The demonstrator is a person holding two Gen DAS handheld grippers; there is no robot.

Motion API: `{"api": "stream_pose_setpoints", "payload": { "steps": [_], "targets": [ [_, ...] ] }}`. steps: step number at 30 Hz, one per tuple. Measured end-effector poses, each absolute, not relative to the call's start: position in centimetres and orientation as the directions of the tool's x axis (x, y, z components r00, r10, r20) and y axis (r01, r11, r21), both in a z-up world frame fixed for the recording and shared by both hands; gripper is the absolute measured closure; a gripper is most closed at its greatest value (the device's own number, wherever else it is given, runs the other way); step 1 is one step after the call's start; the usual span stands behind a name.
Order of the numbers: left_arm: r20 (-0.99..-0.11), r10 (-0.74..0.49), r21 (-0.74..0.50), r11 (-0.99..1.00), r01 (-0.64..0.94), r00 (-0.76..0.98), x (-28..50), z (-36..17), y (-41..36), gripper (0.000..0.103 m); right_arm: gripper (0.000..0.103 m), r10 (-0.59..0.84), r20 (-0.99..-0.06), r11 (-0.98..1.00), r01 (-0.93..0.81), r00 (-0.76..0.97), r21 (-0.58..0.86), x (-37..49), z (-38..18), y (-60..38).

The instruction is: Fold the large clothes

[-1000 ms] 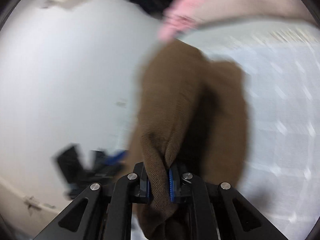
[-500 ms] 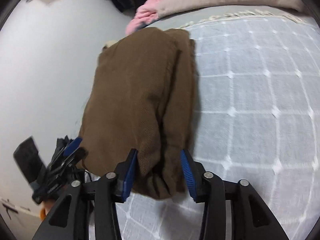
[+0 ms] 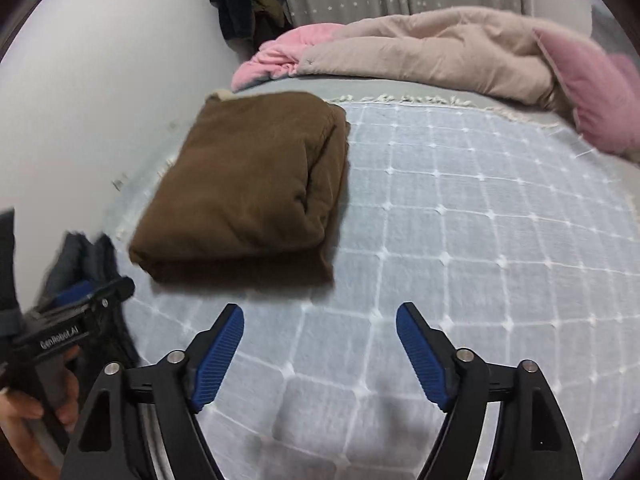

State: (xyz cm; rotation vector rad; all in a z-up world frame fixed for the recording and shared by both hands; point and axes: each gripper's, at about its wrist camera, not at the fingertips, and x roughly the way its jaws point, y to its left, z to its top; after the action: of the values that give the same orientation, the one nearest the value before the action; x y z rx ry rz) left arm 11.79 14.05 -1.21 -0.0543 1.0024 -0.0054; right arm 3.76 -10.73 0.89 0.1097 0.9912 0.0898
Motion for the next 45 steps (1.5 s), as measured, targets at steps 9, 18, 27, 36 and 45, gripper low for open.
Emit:
{"api": "stream_pose_setpoints", "payload": {
  "steps": [9,18,27,36,45],
  "targets": [
    [-0.848,-0.002,-0.025,0.999,-0.036,0.53,10.7,-1.3,13.9,0.002,0.019,0.031,-0.83,0.999,0.005,0.557,0.04,3.0,0.6,-9.4],
    [-0.849,-0.026,-0.034,0.999,-0.004,0.528,10.3,-1.5,12.6,0.002,0.018,0.006,-0.85,1.0,0.017,0.526,0.017,3.0,-0.4,-10.0],
    [-0.846,-0.019,-0.022,1.0,0.0,0.532,10.1,-1.5,12.1,0.002,0.018,0.009,-0.861,1.0,-0.001,0.508,0.01,2.9,-1.0,-9.5],
    [-0.846,-0.029,-0.03,1.0,0.006,0.532,10.1,-1.5,12.3,0.002,0.018,0.008,-0.868,1.0,-0.004,0.497,0.006,2.9,-1.4,-9.3],
    [-0.845,-0.03,-0.031,0.999,0.007,0.533,10.1,-1.4,12.4,0.002,0.018,0.012,-0.869,1.0,-0.009,0.494,0.009,2.9,-1.4,-9.1]
  ]
}}
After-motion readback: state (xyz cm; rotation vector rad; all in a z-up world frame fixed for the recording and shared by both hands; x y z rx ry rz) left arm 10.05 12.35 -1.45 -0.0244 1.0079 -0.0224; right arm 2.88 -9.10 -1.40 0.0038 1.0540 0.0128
